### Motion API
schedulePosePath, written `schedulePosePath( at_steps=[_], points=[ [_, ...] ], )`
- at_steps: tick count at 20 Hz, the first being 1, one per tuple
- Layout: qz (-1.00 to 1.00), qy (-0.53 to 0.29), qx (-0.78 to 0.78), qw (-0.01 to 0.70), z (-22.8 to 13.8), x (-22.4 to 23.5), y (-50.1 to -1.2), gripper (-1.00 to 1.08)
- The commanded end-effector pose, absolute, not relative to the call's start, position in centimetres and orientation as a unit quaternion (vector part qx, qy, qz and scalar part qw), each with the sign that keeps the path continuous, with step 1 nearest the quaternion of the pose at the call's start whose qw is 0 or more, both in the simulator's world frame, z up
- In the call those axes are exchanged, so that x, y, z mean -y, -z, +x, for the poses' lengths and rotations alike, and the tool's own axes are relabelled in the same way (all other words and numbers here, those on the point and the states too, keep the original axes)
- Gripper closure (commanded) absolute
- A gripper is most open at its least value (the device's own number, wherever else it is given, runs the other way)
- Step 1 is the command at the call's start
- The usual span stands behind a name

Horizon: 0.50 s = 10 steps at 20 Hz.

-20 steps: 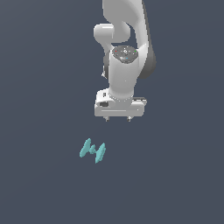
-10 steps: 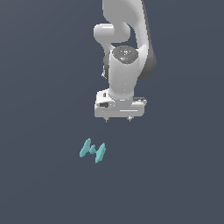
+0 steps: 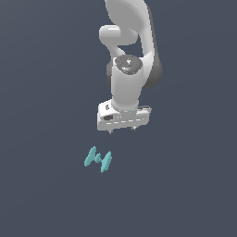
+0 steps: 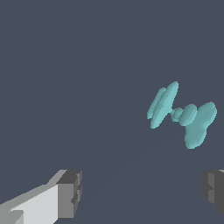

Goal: Pick up the object and move it to a goal position.

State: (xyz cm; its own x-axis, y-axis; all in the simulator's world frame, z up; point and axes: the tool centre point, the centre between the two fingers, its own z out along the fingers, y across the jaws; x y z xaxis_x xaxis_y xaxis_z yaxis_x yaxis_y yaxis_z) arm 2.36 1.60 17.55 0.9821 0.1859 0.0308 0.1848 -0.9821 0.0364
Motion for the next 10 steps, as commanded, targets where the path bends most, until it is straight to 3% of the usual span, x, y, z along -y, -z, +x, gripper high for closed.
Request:
schedulePosePath(
  at_steps=[1, 10],
  points=[
    [0.993, -0.015, -0.118, 0.017, 2.8, -1.1, -17.1, -0.92],
    [0.975, -0.009, -0.222, 0.018, 4.5, 0.8, -15.5, -0.92]
  ],
)
